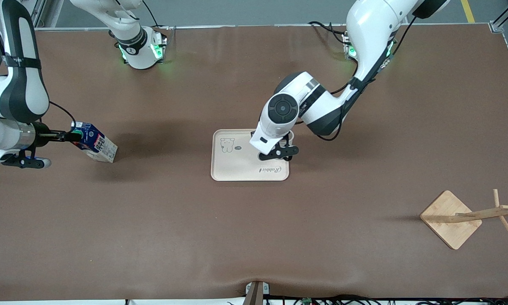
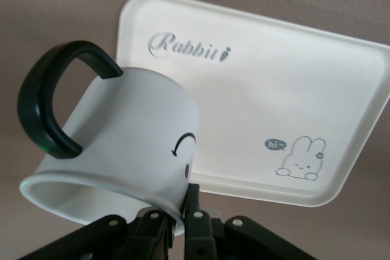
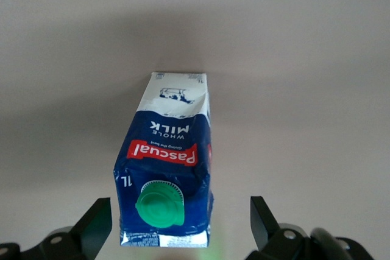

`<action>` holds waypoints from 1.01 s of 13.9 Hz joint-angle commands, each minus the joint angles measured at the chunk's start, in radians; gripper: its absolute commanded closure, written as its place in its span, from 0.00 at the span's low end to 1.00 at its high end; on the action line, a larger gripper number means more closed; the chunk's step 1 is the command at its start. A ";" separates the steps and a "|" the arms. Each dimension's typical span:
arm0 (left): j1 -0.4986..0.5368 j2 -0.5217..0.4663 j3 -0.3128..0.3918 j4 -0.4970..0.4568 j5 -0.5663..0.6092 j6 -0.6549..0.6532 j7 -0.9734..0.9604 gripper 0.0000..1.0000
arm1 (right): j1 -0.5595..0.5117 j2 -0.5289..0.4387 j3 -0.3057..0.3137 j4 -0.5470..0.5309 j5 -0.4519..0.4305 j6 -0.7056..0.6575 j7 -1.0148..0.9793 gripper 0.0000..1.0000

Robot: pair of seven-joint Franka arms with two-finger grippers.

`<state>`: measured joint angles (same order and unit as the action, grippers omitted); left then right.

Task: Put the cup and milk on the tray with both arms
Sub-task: 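Lower the mug onto the tray while the right gripper grasps the milk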

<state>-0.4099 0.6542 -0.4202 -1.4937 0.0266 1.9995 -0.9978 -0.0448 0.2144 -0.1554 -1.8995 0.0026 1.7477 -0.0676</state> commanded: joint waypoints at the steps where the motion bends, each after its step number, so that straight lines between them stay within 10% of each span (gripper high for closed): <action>1: -0.020 0.062 0.006 0.070 -0.028 -0.031 -0.045 1.00 | -0.027 -0.049 0.011 -0.075 0.048 0.035 0.020 0.00; 12: -0.012 0.137 0.015 0.075 -0.183 -0.035 -0.058 1.00 | -0.009 -0.047 0.016 -0.131 0.050 0.044 0.069 0.00; 14: -0.007 0.137 0.021 0.075 -0.183 -0.035 -0.051 0.84 | 0.003 -0.047 0.016 -0.139 0.050 0.041 0.069 0.35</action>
<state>-0.4164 0.7786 -0.4069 -1.4513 -0.1389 1.9936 -1.0405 -0.0523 0.2037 -0.1431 -1.9993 0.0409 1.7770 -0.0138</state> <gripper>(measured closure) 0.912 0.093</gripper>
